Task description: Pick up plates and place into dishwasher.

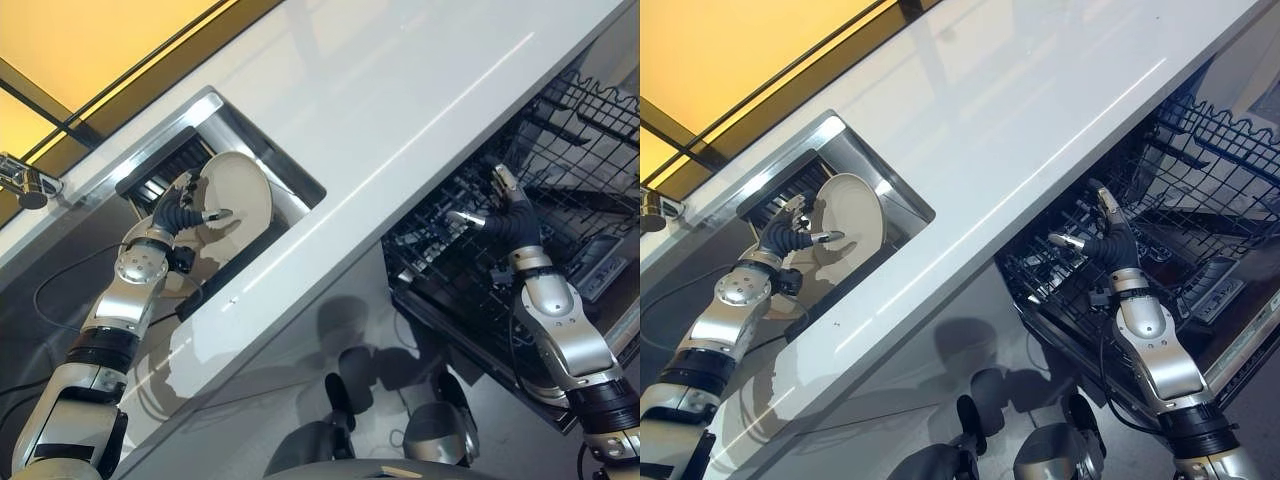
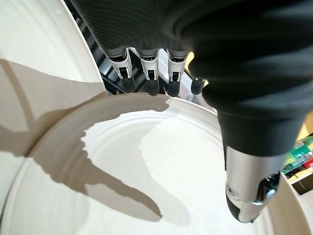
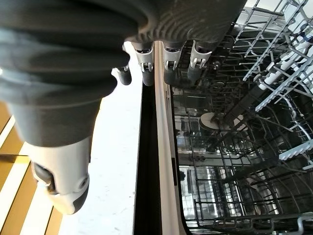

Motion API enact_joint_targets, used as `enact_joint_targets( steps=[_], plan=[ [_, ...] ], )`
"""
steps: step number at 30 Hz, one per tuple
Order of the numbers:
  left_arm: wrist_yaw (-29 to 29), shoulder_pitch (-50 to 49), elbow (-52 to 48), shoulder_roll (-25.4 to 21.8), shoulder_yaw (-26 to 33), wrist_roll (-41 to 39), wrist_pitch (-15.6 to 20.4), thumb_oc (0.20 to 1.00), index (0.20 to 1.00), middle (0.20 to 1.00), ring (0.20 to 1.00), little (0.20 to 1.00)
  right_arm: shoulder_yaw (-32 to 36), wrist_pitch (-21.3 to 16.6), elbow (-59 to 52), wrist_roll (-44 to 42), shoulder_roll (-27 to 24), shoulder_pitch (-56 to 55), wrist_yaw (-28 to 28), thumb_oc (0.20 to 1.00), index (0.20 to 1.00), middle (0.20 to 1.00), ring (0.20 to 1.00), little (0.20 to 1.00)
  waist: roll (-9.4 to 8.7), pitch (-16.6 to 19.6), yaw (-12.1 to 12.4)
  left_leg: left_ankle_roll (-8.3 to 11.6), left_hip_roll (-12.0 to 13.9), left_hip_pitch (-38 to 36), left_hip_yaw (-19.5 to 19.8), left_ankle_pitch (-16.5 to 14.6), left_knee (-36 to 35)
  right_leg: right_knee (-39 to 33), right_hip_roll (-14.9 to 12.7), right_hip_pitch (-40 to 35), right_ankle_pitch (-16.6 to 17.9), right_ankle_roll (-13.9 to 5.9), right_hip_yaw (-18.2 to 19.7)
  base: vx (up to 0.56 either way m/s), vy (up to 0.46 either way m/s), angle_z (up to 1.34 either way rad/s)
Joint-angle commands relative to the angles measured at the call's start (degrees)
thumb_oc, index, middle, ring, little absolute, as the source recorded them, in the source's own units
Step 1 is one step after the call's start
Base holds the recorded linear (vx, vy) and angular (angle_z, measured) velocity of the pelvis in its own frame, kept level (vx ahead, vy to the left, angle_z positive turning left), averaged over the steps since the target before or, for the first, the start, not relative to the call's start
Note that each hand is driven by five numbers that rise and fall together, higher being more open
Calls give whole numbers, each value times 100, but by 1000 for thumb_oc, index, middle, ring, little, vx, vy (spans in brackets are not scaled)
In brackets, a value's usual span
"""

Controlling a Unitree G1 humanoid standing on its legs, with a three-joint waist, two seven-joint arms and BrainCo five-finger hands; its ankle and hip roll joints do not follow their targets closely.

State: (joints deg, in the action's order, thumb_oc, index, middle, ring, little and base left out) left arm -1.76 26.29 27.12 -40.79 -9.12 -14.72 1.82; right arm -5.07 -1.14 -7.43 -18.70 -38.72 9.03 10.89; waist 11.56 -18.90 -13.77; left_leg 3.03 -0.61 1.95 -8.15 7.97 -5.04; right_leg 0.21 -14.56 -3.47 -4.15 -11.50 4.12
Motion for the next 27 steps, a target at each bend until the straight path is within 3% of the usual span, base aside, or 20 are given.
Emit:
enact_joint_targets(
  steps=[1, 6, 14, 27],
  plan=[
    [-285, 621, 478, -273, 67, 189, 101, 1000, 1000, 1000, 1000, 1000, 166, -160, -281, -72, -310, 511, -4, 1000, 1000, 1000, 1000, 1000, 14, 179, 16, 30, -153, -125, -91, -845, 488, 806, 30, 1228, 319, 167, 192, -23, 37, 0],
    [-707, 736, 631, -296, 115, 300, -151, 1000, 1000, 1000, 1000, 1000, 142, -108, -315, -16, -317, 585, 47, 1000, 1000, 1000, 1000, 1000, 20, 49, 16, 30, -164, -5, -60, -817, 517, 820, 6, 1351, 376, 183, 244, -28, 30, -2],
    [-1315, 965, 925, -218, 228, 155, -269, 1000, 1000, 1000, 1000, 1000, 123, -100, -343, 71, -311, 718, 55, 1000, 1000, 1000, 1000, 1000, 22, -119, -3, 63, -157, 184, -44, -752, 557, 879, -28, 1568, 455, 210, 290, -34, 28, -4],
    [-1579, 1107, 935, 73, 333, -197, -198, 1000, 1000, 1000, 1000, 1000, 130, -2, -413, 129, -277, 814, 26, 1000, 1000, 1000, 1000, 1000, -21, -177, -5, 96, -147, 266, -46, -713, 571, 921, -62, 1659, 478, 220, 286, -2, 5, 0]
  ],
)
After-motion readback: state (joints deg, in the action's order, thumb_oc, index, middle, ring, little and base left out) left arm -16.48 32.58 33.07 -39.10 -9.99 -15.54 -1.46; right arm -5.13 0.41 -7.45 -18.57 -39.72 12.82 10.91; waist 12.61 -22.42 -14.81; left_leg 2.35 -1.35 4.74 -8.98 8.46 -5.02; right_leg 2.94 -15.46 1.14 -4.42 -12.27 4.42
